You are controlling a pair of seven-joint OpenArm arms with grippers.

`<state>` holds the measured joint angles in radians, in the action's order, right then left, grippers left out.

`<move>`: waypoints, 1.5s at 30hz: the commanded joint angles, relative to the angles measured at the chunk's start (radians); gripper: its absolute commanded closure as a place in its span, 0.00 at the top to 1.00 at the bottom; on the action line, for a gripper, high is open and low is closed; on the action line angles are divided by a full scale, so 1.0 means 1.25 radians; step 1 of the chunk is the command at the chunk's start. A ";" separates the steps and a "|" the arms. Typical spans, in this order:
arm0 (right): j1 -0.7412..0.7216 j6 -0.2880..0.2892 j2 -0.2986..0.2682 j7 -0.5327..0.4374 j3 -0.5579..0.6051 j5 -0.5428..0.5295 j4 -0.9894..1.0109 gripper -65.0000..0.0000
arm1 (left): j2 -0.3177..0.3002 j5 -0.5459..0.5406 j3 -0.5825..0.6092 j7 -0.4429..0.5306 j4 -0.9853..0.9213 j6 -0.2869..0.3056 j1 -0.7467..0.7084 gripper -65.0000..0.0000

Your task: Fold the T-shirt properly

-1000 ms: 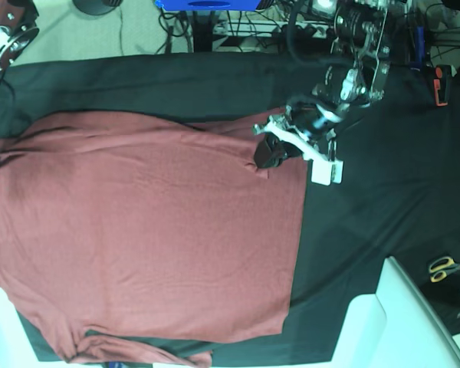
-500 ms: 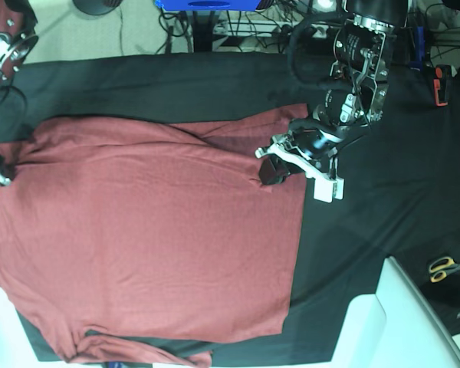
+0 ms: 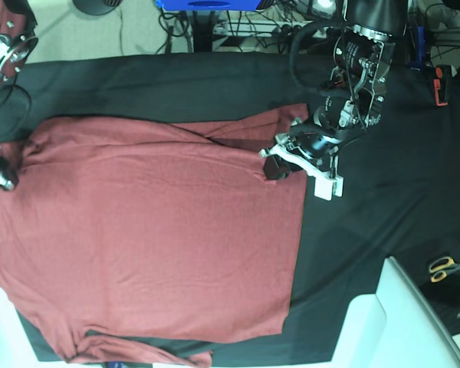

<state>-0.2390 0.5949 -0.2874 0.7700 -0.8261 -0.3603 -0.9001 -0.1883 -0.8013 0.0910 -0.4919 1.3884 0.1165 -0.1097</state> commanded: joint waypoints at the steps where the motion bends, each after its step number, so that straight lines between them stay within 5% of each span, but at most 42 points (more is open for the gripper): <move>1: -0.016 0.008 -0.021 -0.020 -0.003 -0.018 -0.035 0.43 | -0.005 -0.008 -0.002 0.016 0.012 0.010 0.023 0.00; 5: -0.007 0.008 -0.017 -0.018 -0.009 -0.019 -0.118 0.76 | -0.005 -0.010 -0.003 0.016 -0.003 0.010 0.047 0.01; 9: 0.032 0.010 -0.015 -0.018 -0.009 -0.020 -0.209 0.79 | -0.007 -0.013 -0.003 0.012 0.003 0.010 0.052 0.49; 13: 0.063 0.010 -0.015 -0.018 -0.009 -0.020 -0.261 0.80 | -0.008 -0.013 -0.002 0.010 0.004 0.012 0.049 0.73; 16: 0.072 0.010 -0.015 -0.018 -0.012 -0.020 -0.260 0.79 | -0.008 -0.014 -0.002 0.010 0.018 0.012 0.028 0.79; 24: 0.085 0.010 -0.005 -0.018 -0.231 -0.020 -0.238 0.80 | -0.041 -0.015 -0.072 0.010 0.224 0.012 -0.150 0.78; 28: 0.078 0.012 -0.039 -0.029 -0.247 -0.020 -0.078 0.80 | -0.087 -0.006 -0.092 0.009 0.324 0.012 -0.264 0.78; 31: 0.048 0.060 -0.062 -0.089 -0.251 -0.020 0.054 0.80 | -0.126 -0.008 -0.097 0.012 0.337 0.013 -0.317 0.78; 36: 0.024 0.080 -0.114 -0.185 -0.248 -0.020 0.224 0.79 | -0.135 -0.008 -0.097 0.014 0.333 0.013 -0.360 0.78; 45: 0.008 0.049 -0.133 -0.229 -0.252 -0.017 0.289 0.79 | -0.116 -0.010 -0.097 0.015 0.256 0.014 -0.374 0.35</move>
<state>-0.2207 0.6464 -0.4259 0.4995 -1.1351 -0.3676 -0.5217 -0.3237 -0.8028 -0.0246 -0.4873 1.6928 0.1280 -0.5713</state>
